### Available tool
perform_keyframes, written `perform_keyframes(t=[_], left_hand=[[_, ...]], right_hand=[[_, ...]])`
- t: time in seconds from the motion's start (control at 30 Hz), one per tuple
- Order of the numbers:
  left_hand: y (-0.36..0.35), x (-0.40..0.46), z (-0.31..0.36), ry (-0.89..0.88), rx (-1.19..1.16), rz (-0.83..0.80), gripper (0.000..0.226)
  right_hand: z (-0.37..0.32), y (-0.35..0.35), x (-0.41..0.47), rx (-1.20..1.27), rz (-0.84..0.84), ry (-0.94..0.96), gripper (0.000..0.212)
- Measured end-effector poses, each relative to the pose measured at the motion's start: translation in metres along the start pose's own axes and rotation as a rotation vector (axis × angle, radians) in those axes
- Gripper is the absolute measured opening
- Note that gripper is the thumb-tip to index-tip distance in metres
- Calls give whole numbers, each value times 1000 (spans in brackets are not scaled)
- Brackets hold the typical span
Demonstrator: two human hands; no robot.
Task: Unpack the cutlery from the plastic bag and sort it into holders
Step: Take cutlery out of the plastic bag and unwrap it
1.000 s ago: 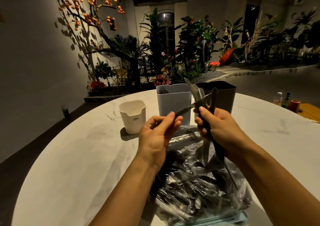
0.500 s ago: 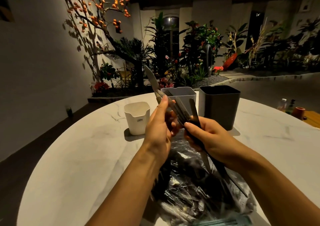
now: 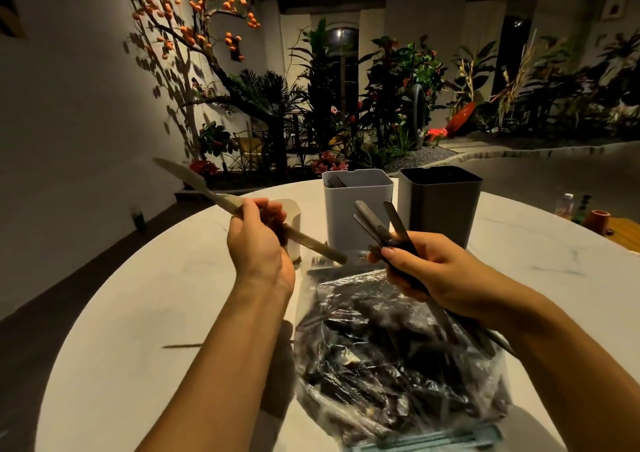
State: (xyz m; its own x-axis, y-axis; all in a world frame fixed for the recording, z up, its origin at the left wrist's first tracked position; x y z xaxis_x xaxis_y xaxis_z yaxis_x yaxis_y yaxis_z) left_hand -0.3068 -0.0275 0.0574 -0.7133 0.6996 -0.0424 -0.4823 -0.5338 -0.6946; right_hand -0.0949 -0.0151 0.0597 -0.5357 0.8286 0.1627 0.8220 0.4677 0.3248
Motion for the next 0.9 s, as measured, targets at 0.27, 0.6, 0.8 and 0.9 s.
perform_keyframes(t=[0.27,0.6,0.8,0.9], left_hand=[[-23,-19,-30,65,105,-289,27],[-46,-82,-68,246,629,-785,25],[-46,-97,-80,238,777,-868,23],[-43,-97,-80,265,750,-853,23]], right_hand=[[-9,9,1,334,123,45,26],[19,47,7,1243,532,-44,23],[19,32,13,1115,476,-50,24],[23,38,11,1167,509,-37,23]])
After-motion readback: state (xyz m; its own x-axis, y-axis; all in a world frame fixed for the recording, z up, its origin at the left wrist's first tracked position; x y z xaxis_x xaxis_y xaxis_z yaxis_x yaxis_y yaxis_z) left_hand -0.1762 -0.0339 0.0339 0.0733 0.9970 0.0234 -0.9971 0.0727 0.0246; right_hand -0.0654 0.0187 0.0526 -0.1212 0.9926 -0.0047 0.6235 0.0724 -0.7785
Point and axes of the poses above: each hand's wrist, its own x-axis towards the middle knuckle, its own y-axis out of the back of the hand, z = x × y, the point moved 7 cm from there along x, towards the middle knuckle, and after that the axes turned 3 degrees about z, right-handed, at the moved point
